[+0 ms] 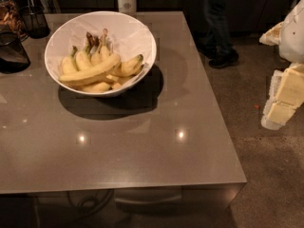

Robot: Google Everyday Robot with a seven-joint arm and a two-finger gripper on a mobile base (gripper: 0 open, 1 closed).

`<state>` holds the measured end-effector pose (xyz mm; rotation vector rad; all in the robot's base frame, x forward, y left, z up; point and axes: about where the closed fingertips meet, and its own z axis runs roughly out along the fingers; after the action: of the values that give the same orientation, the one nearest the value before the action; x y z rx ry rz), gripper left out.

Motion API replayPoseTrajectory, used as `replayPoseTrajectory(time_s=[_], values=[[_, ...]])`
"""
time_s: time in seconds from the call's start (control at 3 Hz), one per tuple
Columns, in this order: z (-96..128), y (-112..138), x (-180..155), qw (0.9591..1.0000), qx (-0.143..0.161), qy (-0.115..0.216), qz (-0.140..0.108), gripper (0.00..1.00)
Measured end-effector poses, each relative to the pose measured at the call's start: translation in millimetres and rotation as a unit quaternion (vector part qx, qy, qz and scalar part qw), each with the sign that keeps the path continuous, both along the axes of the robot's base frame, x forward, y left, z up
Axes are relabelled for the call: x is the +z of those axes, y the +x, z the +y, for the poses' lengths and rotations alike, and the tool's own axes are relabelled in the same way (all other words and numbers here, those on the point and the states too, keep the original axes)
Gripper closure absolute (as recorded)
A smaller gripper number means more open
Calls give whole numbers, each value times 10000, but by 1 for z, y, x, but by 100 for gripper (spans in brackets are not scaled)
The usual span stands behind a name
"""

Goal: Pick banana from white bowl

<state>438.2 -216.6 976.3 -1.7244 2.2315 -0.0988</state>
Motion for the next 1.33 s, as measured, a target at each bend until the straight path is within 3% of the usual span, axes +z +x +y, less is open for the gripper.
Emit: replayPoseTrajectory(time_s=[0.33, 1.0, 1.33], values=[[0, 0, 1, 10000, 1, 0, -9, 0], [40, 34, -3, 9984, 492, -218, 191, 0], [42, 36, -1, 9985, 498, -199, 112, 0]])
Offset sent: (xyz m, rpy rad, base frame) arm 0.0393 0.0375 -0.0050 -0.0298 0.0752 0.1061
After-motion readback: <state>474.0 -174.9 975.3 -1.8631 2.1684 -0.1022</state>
